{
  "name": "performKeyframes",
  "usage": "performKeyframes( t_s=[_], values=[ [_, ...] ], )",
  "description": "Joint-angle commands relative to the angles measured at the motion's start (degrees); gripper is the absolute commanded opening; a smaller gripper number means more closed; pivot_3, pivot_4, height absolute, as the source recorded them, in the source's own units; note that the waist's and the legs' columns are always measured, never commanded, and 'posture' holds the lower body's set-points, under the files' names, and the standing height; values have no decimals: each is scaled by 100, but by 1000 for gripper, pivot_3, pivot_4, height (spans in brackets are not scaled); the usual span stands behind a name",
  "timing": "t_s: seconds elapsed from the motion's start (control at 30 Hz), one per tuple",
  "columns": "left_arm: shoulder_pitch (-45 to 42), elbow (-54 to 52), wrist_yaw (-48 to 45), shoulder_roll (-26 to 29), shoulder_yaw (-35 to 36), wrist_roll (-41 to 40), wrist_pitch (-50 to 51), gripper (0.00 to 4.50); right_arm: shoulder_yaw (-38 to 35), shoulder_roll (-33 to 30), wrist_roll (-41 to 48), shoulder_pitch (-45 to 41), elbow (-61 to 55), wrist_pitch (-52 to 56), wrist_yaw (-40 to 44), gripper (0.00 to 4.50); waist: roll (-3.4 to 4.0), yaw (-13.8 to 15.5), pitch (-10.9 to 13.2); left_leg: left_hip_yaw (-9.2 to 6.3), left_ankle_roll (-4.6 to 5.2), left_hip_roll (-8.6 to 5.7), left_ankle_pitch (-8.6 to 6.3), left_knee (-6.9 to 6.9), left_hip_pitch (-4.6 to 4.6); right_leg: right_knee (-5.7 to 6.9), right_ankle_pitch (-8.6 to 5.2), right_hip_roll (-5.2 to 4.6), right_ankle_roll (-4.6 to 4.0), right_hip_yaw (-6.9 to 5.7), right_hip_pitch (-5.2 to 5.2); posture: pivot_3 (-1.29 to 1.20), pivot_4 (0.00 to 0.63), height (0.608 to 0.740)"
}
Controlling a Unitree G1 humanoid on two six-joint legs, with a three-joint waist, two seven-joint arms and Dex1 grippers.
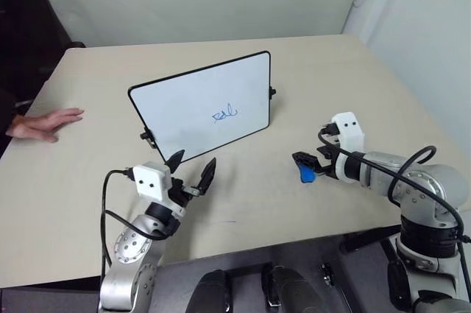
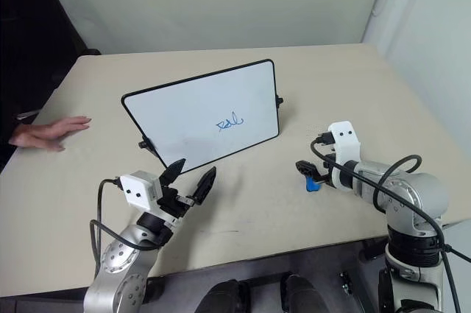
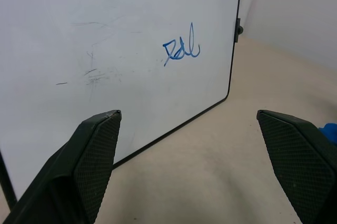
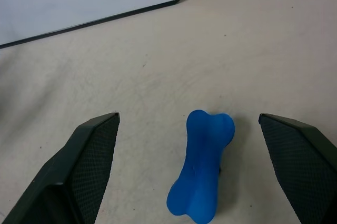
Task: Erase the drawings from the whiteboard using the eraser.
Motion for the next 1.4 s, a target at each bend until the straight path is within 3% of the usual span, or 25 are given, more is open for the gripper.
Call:
performKeyframes(
  t_s=[0.03,0.3,0.5,0.8,1.13,1.4],
  values=[
    [-70,-149,-50,-20,-38,-42,-52,4500,-125,-40,18,32,-242,-4,92,4485,0,0,0,0,0,0,0,0,0,0,0,0,0,0,0,0,150,740],
    [-60,-116,-7,-122,-104,49,-129,4500,-357,-303,224,304,-566,-171,498,4485,0,6,0,0,2,0,-2,0,0,0,-3,0,5,0,2,0,150,740],
    [-117,-50,-31,-173,-142,12,-130,4500,-521,-432,171,1314,-1463,-2272,1314,4485,0,12,0,1,0,0,-6,0,-2,1,-12,0,4,-1,2,0,150,740],
    [-211,24,-75,-183,-228,14,-104,4500,-452,-363,230,1932,-1438,-2931,1301,4485,0,9,0,2,2,0,-7,5,21,-1,-12,0,6,2,29,0,150,740],
    [-213,35,-87,-188,-218,15,-135,4500,-452,-460,254,1968,-1339,-2920,1228,4485,-1,8,0,2,-1,-1,-15,5,21,-1,-16,0,11,2,29,0,150,740],
    [-141,-65,-51,-172,-202,30,-115,4500,-852,-547,532,1267,-401,-916,551,4485,-1,10,0,2,2,-1,-18,6,25,-7,-19,0,17,4,38,0,150,740]
  ],
)
